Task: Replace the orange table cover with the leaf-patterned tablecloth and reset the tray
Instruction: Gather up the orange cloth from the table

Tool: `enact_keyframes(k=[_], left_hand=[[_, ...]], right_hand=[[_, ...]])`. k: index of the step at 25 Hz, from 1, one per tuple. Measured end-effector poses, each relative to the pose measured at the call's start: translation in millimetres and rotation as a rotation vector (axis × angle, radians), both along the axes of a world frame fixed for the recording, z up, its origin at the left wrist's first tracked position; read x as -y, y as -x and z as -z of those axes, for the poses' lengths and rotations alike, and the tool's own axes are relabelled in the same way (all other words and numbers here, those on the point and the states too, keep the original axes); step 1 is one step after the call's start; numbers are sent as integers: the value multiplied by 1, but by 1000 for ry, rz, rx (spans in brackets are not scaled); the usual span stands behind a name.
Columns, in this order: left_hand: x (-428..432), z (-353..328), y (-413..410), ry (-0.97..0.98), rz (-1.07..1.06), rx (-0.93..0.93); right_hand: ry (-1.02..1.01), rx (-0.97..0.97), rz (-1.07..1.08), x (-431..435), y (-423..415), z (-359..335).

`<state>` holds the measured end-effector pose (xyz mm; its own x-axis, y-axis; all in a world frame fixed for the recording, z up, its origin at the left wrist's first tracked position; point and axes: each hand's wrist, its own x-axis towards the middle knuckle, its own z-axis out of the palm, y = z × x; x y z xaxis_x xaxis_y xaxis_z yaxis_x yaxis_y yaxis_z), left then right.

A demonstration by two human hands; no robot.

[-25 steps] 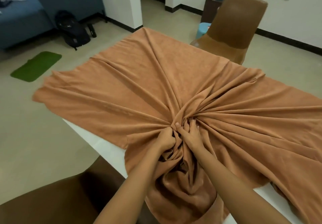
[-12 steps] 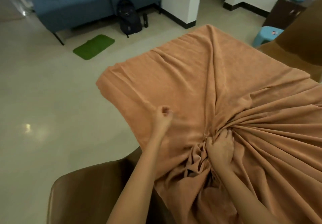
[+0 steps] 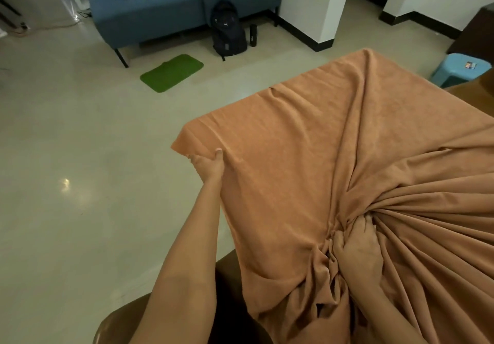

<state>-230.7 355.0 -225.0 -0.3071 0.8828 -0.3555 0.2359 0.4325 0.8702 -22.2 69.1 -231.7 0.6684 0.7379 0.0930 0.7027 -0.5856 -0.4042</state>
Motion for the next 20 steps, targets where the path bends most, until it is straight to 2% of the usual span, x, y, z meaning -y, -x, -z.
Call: enact_keyframes(k=[4,7,12,15,17,20], left_hand=[[-18,10,-1,-64,-5,-111],[-30,15,2,-128,-26,-122],[-46,9,1,-269,-197,101],[-56,-16,-7,-278,-252,119],[-66,-27,-14,-290,-200,50],[-76,-55,-50,-373,19,119]], right_hand=[[9,-14,-69,-29,10,0],[22,-20,-106,-50,19,-2],[9,0,-153,-66,26,-1],[6,10,-166,-67,26,0],[23,12,-168,-68,25,1],[34,9,-173,-68,26,1]])
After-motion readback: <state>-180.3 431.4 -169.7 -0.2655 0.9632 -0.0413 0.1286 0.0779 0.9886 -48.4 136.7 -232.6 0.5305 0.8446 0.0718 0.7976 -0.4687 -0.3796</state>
